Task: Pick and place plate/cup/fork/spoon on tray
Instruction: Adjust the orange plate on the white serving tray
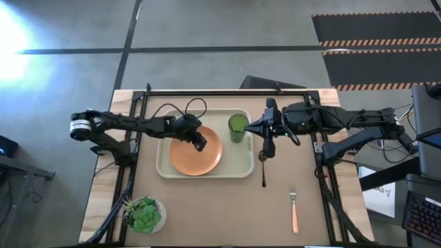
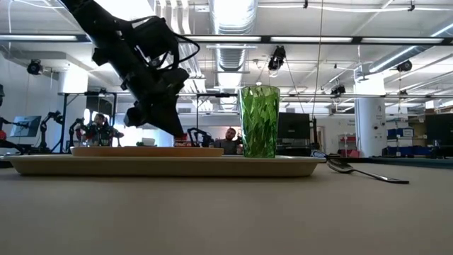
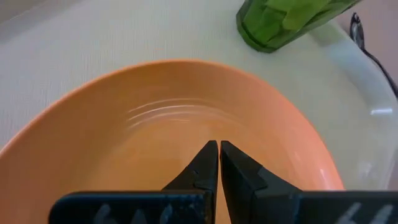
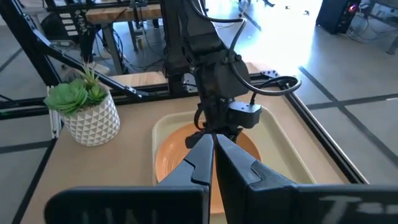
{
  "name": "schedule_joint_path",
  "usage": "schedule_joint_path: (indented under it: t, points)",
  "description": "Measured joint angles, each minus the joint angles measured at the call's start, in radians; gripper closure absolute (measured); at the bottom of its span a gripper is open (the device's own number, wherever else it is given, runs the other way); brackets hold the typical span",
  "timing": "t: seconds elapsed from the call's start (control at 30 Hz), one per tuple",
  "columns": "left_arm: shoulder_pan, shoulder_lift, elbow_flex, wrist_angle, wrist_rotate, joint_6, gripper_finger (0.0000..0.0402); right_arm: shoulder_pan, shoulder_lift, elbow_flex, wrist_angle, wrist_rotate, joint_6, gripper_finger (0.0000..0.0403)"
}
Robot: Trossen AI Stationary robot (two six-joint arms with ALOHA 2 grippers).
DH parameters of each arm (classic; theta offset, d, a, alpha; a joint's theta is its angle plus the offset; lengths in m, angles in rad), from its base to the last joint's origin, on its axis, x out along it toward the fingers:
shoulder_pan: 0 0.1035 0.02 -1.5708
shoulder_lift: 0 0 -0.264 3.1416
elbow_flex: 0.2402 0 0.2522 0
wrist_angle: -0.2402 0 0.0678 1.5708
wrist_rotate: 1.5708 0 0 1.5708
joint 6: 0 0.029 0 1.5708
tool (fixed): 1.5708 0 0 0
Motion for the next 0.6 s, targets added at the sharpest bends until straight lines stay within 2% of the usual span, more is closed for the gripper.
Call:
schedule_joint_path:
  t: [0.13,0.33,0.6]
  points:
    - [0.000,-0.006,0.000,-0.036,0.000,-0.003,0.0402,0.000,0.000,0.000,-0.016,0.000,-0.001,0.0394]
    - [-0.009,-0.006,-0.004,-0.194,-0.001,-0.012,0.0402,0.000,0.000,0.000,-0.023,0.000,0.003,0.0394]
    - [-0.081,-0.006,-0.004,-0.269,0.011,-0.053,0.0401,0.000,0.000,0.000,-0.023,0.000,-0.002,0.0394]
